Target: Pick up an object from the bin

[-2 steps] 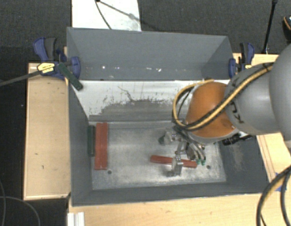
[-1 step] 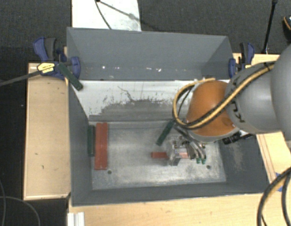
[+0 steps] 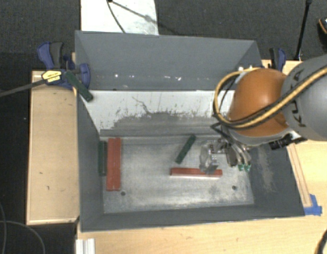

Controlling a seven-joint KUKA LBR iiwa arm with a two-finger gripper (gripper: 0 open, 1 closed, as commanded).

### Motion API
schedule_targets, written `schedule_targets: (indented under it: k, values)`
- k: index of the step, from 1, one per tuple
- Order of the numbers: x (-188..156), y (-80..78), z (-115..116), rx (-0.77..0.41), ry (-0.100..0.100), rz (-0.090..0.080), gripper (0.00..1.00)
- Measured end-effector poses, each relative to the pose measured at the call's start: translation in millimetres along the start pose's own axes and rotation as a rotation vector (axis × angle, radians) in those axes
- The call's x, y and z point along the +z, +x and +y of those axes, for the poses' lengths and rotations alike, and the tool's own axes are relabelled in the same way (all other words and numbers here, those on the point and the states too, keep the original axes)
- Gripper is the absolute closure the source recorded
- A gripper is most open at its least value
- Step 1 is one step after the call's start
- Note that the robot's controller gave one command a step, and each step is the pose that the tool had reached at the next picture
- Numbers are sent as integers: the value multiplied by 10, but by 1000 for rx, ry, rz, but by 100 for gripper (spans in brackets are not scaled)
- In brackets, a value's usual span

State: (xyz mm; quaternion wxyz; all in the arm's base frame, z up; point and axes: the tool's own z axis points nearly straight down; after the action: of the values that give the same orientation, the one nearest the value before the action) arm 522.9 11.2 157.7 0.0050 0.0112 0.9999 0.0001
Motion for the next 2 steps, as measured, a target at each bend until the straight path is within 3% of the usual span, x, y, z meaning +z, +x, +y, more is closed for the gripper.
schedule_targets:
  k: [1,2]
  values:
    - [42,19,6,0,0,8,0]
    - [905,-408,-112,5,0,5,0]
